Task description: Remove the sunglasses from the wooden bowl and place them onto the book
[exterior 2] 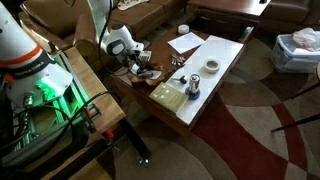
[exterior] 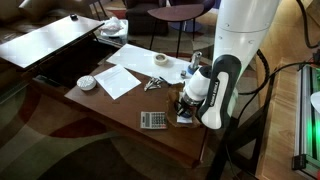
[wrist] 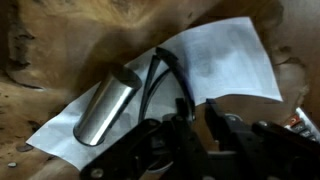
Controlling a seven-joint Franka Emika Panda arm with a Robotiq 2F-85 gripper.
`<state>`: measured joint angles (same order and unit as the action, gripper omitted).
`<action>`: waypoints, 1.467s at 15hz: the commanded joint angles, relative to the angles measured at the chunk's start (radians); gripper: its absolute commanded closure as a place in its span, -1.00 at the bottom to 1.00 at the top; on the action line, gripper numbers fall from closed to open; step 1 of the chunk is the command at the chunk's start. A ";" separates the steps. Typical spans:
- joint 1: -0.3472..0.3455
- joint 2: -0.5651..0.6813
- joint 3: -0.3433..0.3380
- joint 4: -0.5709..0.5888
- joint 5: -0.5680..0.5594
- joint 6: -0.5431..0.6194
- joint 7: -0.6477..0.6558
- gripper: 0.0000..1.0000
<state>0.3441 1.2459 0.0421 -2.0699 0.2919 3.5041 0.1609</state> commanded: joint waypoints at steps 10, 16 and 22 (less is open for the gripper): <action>-0.263 -0.280 0.055 -0.198 -0.024 0.037 0.062 0.93; -0.153 -0.222 -0.031 -0.094 0.054 -0.062 0.067 0.93; -0.084 -0.125 -0.302 -0.006 0.133 -0.316 0.131 0.93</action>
<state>0.2352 1.0568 -0.1675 -2.1319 0.4095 3.3102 0.2360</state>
